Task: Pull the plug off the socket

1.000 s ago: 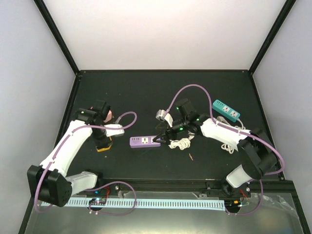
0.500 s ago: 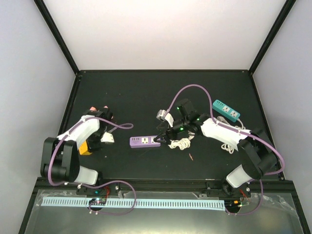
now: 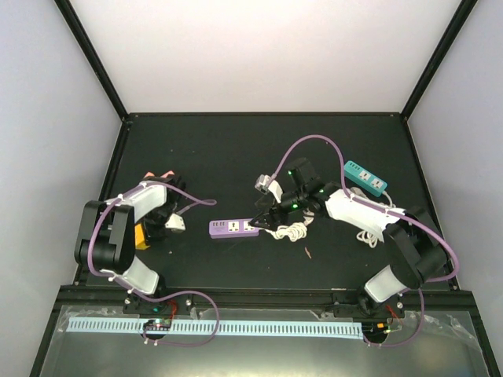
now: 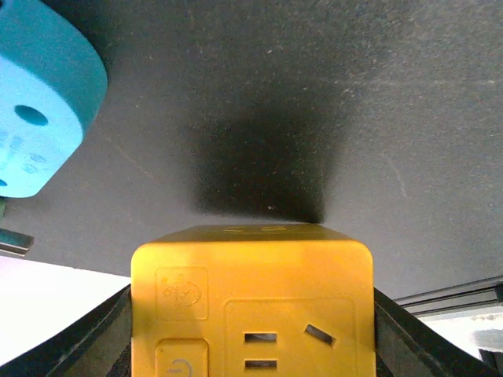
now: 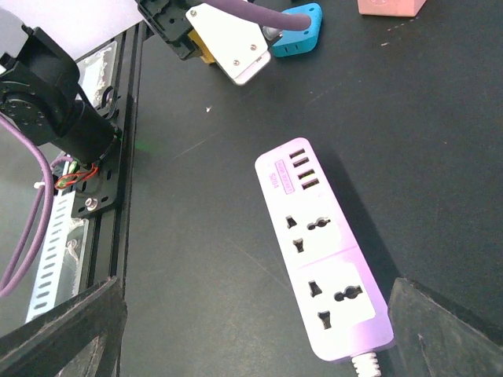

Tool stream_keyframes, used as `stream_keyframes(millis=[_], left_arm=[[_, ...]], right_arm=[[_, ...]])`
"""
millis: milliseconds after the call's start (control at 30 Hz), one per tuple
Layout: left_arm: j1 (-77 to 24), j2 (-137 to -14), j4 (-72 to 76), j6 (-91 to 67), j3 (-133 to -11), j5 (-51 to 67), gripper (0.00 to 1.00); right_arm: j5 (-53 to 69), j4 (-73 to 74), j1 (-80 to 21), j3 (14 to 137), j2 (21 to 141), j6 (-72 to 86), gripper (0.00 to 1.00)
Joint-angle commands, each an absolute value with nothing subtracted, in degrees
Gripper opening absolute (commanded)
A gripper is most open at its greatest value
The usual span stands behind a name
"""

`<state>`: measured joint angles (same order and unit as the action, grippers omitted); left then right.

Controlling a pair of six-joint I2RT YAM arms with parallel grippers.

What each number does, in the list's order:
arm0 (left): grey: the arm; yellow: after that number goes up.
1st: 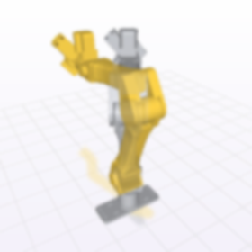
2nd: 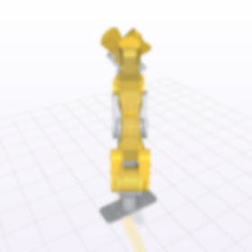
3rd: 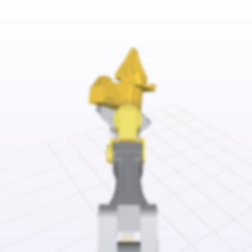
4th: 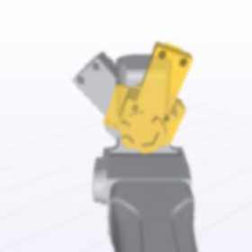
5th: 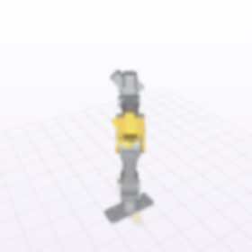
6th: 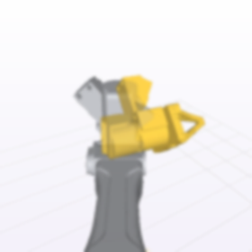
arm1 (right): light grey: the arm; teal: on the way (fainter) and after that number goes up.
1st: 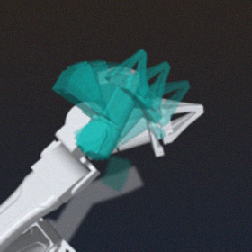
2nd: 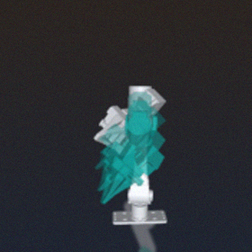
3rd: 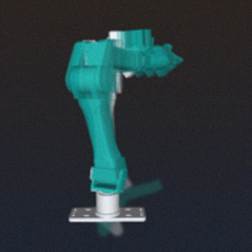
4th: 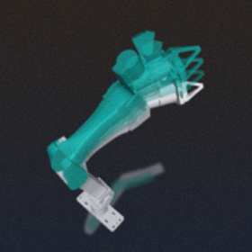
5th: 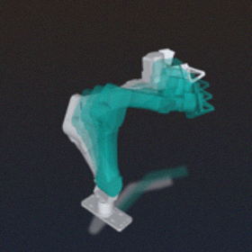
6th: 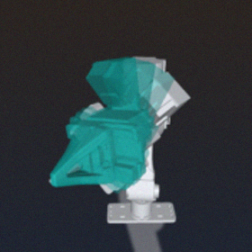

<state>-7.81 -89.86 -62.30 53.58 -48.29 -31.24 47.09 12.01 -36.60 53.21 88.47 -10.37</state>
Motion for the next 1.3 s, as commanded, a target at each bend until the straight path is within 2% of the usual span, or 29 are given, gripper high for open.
stream_keyframes(millis=[0,200,667,733,833,1033,1267], left_arm=[[-7.40,-90.59,-62.53,52.36,-50.42,-27.69,0.58],[-7.41,-90.64,-62.04,52.21,-50.36,-25.47,0.68],[-7.47,-89.15,-63.10,51.79,-50.80,-21.46,0.72],[-7.48,-88.10,-64.56,51.50,-51.93,-20.12,0.78],[-7.47,-85.89,-66.64,51.05,-53.85,-16.85,0.98],[-7.47,-81.55,-70.01,50.01,-59.31,-10.14,0.99],[-7.45,-76.53,-71.29,45.42,-66.69,0.66,0.99]], right_arm=[[47.97,11.00,-36.29,52.91,89.33,-10.72,0.94],[48.16,11.06,-36.30,53.22,89.72,-10.48,0.94],[47.99,10.97,-36.30,53.32,90.21,-10.35,0.94],[47.76,11.10,-36.26,53.33,90.31,-10.51,0.94],[47.10,11.36,-36.28,53.50,90.49,-10.97,0.94],[43.40,12.33,-36.61,54.53,90.49,-12.70,0.94],[31.34,18.82,-42.28,60.99,94.17,-18.69,0.94]])
